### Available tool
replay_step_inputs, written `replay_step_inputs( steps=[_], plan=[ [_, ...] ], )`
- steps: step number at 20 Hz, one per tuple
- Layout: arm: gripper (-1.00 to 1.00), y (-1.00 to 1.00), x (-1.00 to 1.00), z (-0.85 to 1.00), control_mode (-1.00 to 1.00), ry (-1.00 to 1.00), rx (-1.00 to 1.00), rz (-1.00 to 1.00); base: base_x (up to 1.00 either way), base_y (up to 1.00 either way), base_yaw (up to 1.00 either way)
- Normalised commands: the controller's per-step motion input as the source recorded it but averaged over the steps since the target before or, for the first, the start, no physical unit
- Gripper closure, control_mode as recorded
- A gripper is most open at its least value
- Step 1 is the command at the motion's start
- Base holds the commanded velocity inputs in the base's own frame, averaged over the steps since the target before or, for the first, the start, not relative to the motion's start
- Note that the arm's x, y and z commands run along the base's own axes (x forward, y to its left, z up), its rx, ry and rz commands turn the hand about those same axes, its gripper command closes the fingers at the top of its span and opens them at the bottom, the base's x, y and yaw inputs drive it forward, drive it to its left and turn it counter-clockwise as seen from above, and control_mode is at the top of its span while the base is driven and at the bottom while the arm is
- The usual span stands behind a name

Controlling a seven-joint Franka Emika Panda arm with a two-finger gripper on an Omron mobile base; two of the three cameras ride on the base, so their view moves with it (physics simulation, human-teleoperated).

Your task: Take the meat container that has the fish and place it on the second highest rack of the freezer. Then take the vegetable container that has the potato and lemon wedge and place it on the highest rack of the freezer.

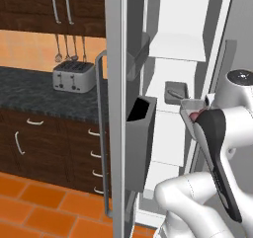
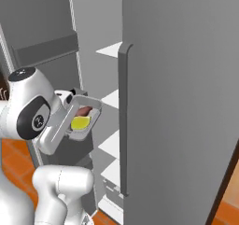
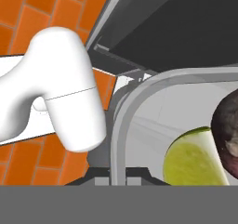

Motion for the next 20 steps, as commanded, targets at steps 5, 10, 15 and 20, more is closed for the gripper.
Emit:
replay_step_inputs(
  steps=[5, 10, 15, 20],
  plan=[
    [1.00, 0.00, 0.00, 0.00, 1.00, 0.00, 0.00, 0.00, 0.38, 0.06, 0.00],
    [1.00, 0.00, 0.00, 0.00, 1.00, 0.00, 0.00, 0.00, 0.41, 0.30, 0.00],
    [1.00, 0.00, 0.00, 0.00, 1.00, 0.00, 0.00, 0.00, 0.59, 0.40, -0.03],
    [1.00, 0.00, 0.00, 0.00, 1.00, 0.00, 0.00, 0.00, 0.62, 0.68, -0.14]
  ],
)
